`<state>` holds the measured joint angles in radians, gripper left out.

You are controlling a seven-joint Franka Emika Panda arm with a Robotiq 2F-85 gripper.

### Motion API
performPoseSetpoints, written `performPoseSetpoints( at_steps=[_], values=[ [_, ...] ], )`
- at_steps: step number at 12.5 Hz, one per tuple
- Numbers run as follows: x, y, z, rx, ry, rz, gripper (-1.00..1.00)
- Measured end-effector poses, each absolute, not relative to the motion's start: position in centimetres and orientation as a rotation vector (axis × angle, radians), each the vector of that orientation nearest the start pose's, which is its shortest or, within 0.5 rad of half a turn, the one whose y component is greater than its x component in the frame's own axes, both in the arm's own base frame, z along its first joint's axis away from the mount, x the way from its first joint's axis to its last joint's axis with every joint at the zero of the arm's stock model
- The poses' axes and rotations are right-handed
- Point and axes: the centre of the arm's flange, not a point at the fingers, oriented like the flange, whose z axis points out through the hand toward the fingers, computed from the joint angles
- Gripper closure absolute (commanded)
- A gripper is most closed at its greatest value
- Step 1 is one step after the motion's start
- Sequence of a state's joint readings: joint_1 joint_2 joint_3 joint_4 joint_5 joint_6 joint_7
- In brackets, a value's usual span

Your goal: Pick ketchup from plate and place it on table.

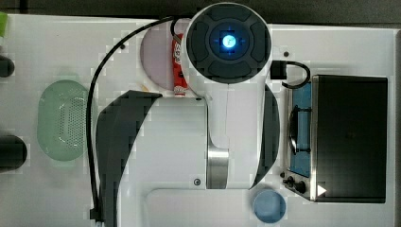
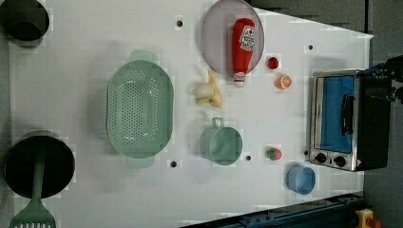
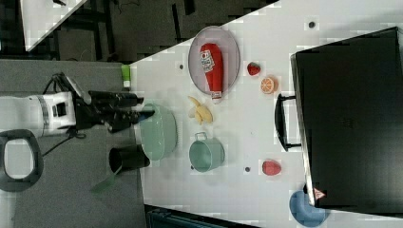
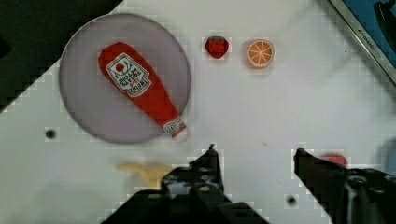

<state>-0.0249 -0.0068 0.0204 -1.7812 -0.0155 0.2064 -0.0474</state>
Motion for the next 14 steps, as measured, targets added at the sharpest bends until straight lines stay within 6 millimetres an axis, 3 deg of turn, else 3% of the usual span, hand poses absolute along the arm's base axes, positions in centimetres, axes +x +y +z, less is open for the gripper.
performPoseSetpoints(
  at_steps=[2, 3, 4, 6, 8, 10, 14],
  values=[
    [51.4, -0.4, 54.4, -2.952, 1.195, 0.204, -0.8],
    [49.7, -0.4, 55.5, -2.938, 1.209, 0.229, -0.99],
    [48.9, -0.3, 57.1, -2.93, 1.207, 0.185, -1.0],
    [48.9, 0.1, 60.4, -2.912, 1.19, 0.066, -1.0],
    [50.1, 0.5, 61.2, -2.909, 1.164, 0.005, -1.0],
    [52.1, 0.7, 59.0, -2.921, 1.131, 0.016, -1.0],
    [56.6, 1.1, 50.4, -2.963, 1.029, 0.14, -1.0]
  ],
)
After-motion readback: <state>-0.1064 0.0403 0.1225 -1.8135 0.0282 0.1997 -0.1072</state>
